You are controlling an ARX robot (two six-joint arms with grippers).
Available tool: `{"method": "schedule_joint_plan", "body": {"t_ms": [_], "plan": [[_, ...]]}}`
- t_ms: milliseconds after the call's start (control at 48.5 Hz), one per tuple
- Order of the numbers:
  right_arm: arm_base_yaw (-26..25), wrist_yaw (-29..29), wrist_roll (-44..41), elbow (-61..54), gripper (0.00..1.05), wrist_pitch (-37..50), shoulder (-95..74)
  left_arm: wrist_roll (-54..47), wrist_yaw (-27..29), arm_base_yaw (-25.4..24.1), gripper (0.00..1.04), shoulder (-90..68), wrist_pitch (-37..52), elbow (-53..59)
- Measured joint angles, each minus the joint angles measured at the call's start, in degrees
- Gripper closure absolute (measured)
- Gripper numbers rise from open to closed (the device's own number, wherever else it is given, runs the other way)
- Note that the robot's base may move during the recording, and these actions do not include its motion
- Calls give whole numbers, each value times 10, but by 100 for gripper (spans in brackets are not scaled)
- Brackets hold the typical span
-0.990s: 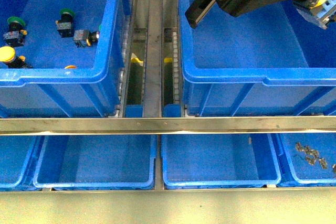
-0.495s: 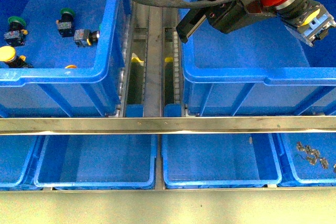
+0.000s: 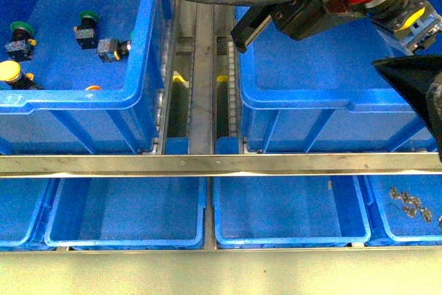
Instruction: Pick red and yellow buttons and place in box
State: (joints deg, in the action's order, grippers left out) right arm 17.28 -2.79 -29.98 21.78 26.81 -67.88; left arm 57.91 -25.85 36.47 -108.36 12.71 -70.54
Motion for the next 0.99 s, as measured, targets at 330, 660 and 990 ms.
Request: {"method": "schedule_joint_plan", "body": {"t_ms": [330,660,990], "plan": [[21,13,-28,28,6,97,-101,-1,0,1,71,0,-1,0],[-3,6,-45,52,26,121,-142,0,10,-4,71,0,-4,0],[-12,-13,-59,52,73,109,-145,6,17,-4,71,0,-6,-6]]}}
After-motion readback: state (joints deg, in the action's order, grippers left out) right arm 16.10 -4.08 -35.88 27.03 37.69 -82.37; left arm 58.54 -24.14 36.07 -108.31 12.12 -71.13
